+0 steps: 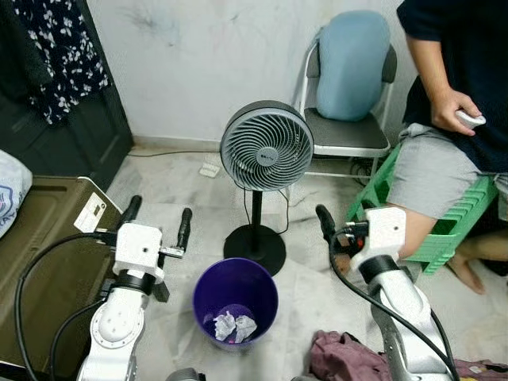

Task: Clean up the room

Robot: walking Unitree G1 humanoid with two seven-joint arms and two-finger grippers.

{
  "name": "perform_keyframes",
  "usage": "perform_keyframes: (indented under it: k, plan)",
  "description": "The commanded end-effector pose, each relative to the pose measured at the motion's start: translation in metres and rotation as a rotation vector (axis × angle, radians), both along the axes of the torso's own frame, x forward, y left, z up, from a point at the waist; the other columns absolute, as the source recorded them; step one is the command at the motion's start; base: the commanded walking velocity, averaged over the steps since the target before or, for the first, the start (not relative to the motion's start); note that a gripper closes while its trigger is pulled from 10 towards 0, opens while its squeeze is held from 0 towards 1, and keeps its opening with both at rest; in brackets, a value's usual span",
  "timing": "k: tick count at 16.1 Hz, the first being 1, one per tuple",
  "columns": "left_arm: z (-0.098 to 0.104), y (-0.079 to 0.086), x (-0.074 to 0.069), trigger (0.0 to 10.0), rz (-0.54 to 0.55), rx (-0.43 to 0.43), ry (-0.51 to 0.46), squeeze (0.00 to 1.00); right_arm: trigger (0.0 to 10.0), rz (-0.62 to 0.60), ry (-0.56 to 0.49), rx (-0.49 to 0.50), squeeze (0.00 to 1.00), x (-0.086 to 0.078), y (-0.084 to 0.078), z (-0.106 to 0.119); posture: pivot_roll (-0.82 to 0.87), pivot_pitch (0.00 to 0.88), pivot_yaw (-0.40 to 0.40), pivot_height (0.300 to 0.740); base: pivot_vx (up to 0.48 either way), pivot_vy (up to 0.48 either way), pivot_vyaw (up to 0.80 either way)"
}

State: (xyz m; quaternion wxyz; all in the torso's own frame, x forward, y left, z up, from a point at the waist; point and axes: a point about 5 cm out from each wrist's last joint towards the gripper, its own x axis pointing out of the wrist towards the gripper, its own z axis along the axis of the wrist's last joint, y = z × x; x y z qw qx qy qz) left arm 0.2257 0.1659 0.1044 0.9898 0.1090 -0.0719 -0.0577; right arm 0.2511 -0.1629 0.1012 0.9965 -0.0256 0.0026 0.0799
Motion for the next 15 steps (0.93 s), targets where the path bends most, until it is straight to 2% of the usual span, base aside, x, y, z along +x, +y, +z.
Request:
perform_keyframes:
  k: [1, 3, 5, 8, 15]
  plan:
    - [0.003, 0.002, 0.001, 10.0, 0.0, -0.002, -0.006, 0.0, 10.0, 0.004, 0.007, -0.021, 0.0, 0.0, 0.001, -0.002, -0.13, 0.0, 0.013, 0.74, 0.0, 0.0, 0.8]
    - [0.004, -0.001, 0.006, 10.0, -0.009, -0.019, -0.001, 0.0, 10.0, 0.0, -0.011, -0.03, 0.0, 0.007, 0.003, 0.003, -0.13, 0.0, 0.017, 0.74, 0.0, 0.0, 0.8]
    - [0.007, -0.001, 0.01, 10.0, -0.002, 0.02, -0.01, 0.0, 10.0, -0.006, -0.019, -0.026, 0.0, 0.013, 0.005, 0.005, -0.13, 0.0, 0.017, 0.74, 0.0, 0.0, 0.8]
    - [0.009, 0.002, 0.013, 10.0, 0.015, 0.063, -0.031, 0.0, 10.0, 0.027, -0.037, -0.026, 0.0, 0.014, 0.012, 0.009, -0.13, 0.0, 0.015, 0.74, 0.0, 0.0, 0.8]
    - [0.008, 0.005, 0.013, 10.0, 0.042, 0.073, -0.025, 0.0, 10.0, 0.04, -0.028, -0.016, 0.0, 0.015, 0.016, 0.007, -0.12, 0.0, 0.012, 0.74, 0.0, 0.0, 0.8]
